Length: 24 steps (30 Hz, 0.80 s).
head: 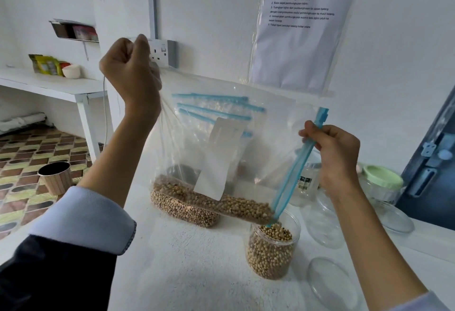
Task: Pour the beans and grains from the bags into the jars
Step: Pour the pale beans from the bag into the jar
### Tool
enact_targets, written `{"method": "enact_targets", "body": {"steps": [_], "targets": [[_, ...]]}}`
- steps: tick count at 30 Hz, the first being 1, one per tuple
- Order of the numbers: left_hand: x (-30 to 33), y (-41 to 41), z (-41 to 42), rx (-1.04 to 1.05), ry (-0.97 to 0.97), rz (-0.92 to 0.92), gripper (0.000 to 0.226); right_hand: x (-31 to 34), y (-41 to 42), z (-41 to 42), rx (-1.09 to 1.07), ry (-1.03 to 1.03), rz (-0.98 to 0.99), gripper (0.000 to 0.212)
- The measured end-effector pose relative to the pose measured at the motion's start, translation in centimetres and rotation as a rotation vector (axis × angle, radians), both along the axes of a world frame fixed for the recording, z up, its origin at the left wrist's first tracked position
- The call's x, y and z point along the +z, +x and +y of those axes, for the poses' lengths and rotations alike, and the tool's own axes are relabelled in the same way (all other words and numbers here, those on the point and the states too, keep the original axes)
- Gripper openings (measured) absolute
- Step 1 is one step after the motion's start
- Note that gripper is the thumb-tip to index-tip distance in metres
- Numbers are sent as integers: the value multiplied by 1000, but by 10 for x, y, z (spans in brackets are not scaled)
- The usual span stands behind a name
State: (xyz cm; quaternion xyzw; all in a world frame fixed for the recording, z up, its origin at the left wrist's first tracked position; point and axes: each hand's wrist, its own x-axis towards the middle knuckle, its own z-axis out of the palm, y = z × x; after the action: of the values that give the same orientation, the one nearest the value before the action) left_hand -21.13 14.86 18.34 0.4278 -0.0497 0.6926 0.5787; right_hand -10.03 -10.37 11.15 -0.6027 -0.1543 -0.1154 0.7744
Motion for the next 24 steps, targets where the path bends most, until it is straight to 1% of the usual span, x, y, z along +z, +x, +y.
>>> {"method": "enact_targets", "body": {"steps": [2, 4, 8, 11, 13, 16, 24], "targets": [[1, 0, -1, -13, -6, -6, 43, -1, 0, 0, 4, -5, -4, 19], [1, 1, 0, -34, -7, -23, 42, -2, 1, -2, -12, 39, -12, 18], [1, 2, 0, -25, -2, -5, 42, 0, -1, -4, 38, -15, -14, 25], [2, 1, 0, -31, -6, -13, 43, 1, 0, -4, 6, 15, 8, 18], [4, 0, 2, -42, -9, -23, 43, 0, 0, -2, 22, -19, 13, 19], [5, -1, 1, -46, -6, -24, 43, -2, 2, 2, -15, 19, 19, 17], [5, -5, 6, -36, -22, -40, 46, -2, 3, 10, 0, -5, -21, 17]]}}
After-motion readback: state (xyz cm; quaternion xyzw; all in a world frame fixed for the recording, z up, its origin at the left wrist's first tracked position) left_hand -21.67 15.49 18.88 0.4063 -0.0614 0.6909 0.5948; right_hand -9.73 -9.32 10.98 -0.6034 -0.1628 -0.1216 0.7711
